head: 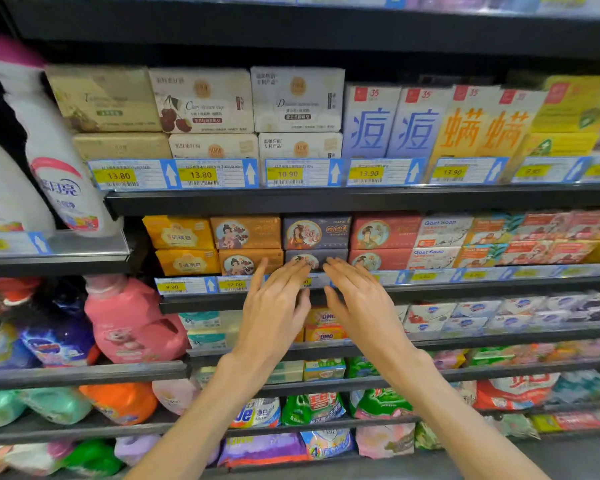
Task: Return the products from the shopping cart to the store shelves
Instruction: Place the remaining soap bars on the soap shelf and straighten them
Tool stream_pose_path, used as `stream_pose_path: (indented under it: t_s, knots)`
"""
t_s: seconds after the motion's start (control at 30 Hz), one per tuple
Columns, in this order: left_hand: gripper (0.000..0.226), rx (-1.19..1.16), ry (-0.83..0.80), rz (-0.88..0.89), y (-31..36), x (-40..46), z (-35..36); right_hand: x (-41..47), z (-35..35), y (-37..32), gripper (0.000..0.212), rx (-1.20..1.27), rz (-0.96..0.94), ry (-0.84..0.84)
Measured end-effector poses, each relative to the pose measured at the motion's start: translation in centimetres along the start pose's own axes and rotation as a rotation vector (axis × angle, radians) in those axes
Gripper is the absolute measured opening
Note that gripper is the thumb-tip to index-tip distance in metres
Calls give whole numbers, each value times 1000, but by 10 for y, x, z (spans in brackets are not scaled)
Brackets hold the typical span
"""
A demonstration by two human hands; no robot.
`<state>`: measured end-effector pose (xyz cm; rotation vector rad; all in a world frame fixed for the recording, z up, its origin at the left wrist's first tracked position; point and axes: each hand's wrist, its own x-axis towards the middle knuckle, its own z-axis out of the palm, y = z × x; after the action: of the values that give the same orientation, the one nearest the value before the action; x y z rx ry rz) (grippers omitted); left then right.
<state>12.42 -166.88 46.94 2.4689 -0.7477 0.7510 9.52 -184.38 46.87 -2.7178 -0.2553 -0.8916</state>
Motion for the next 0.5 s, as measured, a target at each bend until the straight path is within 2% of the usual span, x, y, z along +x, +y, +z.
stream_pose_path:
  t_s: [0.07, 0.17, 0.27, 0.5]
  knots:
    - [37, -24, 49, 12, -1, 0, -3, 0, -3, 1, 36, 12, -20, 32]
    - [32, -30, 177, 24, -6, 7, -13, 4, -12, 8, 28, 11, -69, 183]
    - [36, 42, 243, 40, -7, 23, -22, 22, -25, 15, 30, -50, -58, 267]
    - [44, 135, 276, 15, -9, 49, -23, 54, -33, 18, 42, -209, -24, 255]
